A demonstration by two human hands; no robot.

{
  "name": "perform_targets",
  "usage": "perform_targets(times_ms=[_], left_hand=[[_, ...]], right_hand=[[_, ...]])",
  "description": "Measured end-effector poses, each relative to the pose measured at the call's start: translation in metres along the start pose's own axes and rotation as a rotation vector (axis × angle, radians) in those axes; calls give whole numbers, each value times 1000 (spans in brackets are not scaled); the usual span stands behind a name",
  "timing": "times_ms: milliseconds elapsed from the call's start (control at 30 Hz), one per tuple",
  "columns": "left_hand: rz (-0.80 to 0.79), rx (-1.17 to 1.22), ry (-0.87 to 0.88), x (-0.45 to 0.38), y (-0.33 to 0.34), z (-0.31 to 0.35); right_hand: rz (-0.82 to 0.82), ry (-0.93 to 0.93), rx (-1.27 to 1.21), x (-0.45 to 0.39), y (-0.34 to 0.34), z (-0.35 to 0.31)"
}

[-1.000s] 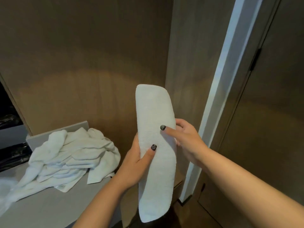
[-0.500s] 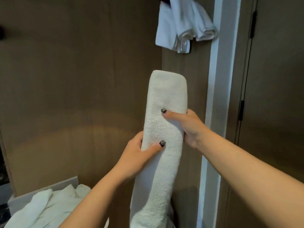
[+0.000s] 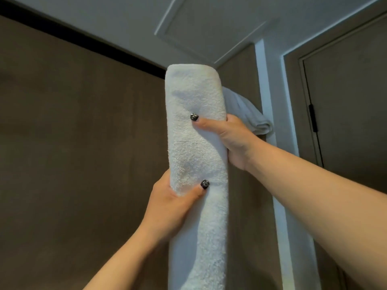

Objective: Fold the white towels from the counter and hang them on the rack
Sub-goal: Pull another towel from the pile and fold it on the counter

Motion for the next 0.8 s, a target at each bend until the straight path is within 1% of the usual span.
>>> perform_targets(times_ms=[133, 233, 333, 400, 467, 633, 733, 800], left_hand=[[40, -68, 116, -63, -10, 6], [116, -166, 164, -101, -17, 9], [200, -194, 171, -131, -19, 10], [223, -195, 165, -145, -17, 9], [215, -218, 151, -158, -13, 6], [125, -298, 166, -181, -5, -7], [141, -342, 177, -193, -3, -11], [148, -376, 179, -200, -2, -12]], right_hand=[[-6, -121, -16, -45, -3, -4], [-20, -210, 19, -76, -12, -12], [15, -315, 50, -112, -21, -26], [37, -353, 66, -136, -24, -35], [50, -392, 64, -160, -28, -43], [84, -470, -6, -206, -40, -62], [77, -483, -51, -231, -48, -67], [102, -491, -55, -246, -53, -70]])
Point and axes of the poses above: each hand's wrist, its own x-axis away from the middle knuckle, its own y-axis out of the palm, z = x × y, the point moved 1 cm from there along -x, towards the middle knuckle, and after that the axes turned 5 degrees about -x, right-handed, at the moved point
